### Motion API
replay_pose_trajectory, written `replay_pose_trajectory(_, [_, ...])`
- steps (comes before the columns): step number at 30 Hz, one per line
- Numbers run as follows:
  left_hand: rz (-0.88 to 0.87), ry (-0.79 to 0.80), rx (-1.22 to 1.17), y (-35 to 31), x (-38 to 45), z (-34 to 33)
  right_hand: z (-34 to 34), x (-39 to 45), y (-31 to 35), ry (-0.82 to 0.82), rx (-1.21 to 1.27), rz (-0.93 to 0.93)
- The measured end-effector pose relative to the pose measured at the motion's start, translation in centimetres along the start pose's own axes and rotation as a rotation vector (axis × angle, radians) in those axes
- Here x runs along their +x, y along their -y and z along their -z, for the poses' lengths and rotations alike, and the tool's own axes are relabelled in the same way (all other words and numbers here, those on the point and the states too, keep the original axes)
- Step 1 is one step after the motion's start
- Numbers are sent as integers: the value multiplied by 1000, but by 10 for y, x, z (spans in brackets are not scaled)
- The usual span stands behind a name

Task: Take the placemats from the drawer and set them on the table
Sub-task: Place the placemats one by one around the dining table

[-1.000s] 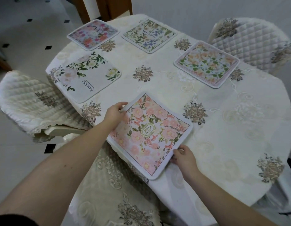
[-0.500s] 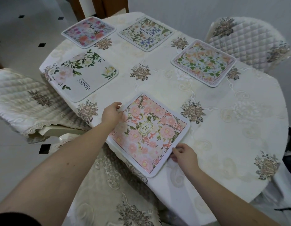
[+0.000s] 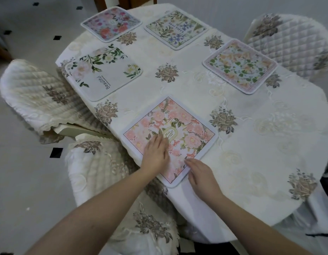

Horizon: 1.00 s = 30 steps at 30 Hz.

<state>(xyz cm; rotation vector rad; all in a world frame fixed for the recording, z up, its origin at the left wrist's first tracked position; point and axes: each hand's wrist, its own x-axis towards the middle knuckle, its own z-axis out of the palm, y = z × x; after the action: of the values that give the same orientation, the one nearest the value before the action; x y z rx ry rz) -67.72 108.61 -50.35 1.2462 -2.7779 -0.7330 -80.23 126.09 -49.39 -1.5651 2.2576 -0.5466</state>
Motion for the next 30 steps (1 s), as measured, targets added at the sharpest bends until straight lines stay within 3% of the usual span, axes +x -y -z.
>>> replay_pose_trajectory(3, [73, 38, 37, -24, -25, -18, -10, -6, -2, 82, -126, 146])
replay_pose_trajectory(8, [51, 29, 171, -23, -44, -34, -2, -5, -23, 191, -298, 298])
replay_pose_trajectory(13, [40, 23, 240, -21, -48, -34, 34, 17, -69, 238, -349, 218])
replay_pose_trajectory(17, [139, 43, 229, -34, -48, -37, 63, 47, -108, 245, -373, 88])
replay_pose_trajectory(21, [301, 25, 133, -81, -41, -45, 73, 63, -128, 285, -399, 133])
replay_pose_trajectory(24, [273, 25, 139, -125, -30, -61, 70, 64, -128, 247, -386, 153])
replay_pose_trajectory(30, [236, 62, 117, -177, -2, -81, 77, 69, -128, 320, -393, 182])
